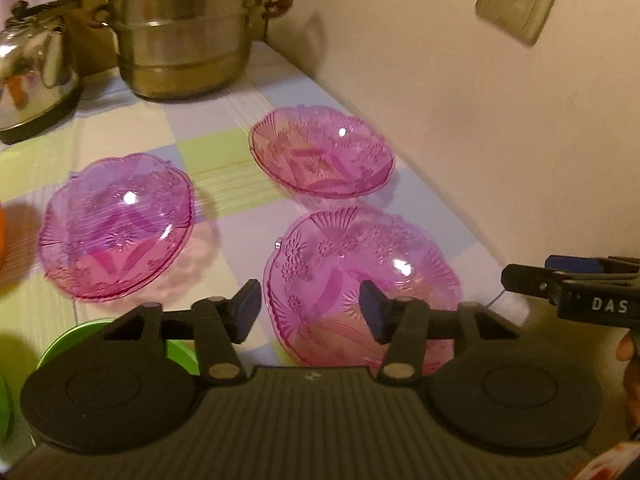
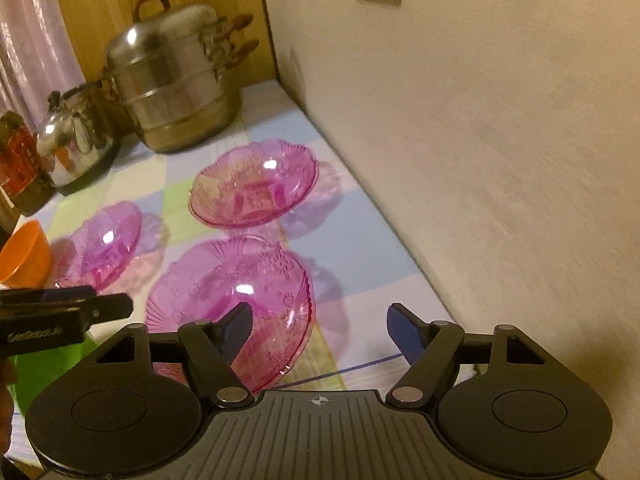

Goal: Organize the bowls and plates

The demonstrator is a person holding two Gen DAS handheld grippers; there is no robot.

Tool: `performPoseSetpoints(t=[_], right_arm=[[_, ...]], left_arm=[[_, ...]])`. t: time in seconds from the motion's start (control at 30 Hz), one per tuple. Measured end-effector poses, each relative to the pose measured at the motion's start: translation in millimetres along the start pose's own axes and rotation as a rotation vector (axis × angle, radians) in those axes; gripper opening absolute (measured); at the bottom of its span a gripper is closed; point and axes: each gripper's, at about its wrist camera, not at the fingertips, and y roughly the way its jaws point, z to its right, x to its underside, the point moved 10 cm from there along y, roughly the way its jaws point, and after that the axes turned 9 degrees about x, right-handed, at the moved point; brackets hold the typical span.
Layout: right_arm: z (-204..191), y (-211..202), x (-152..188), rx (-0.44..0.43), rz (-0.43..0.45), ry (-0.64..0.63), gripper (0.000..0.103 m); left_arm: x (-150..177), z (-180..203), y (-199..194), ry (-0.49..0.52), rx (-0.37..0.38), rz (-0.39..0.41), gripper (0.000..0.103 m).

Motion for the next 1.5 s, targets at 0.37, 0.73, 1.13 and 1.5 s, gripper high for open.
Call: performPoseSetpoints(t=[0.37,0.73,1.13,1.5], right_arm=[[-4.4,66.7,23.0,-0.042,-0.115,-0.046,0.054],[-8.5,80.4,32.3,-0.065,-0.16,-0.027,0.038],[-16.5,79.6,31.7,-0.075,-0.158,-0.033,0.013],[-12.9,72.0,22.2,-0.07,-0.152,-0.006,0.012]], left_arm=[[8.6,-15.0,54.4,0.058,-0.052,-0.119,0.023],[-4.5,-28.8,57.3,0.063,-0.06,-0.092,0.014],[4.2,-41.0,65.7,0.067,-0.062,-0.181,0.011],[-8.4,-32.4,56.9,0.092,-0.045,-0.157,0.007]])
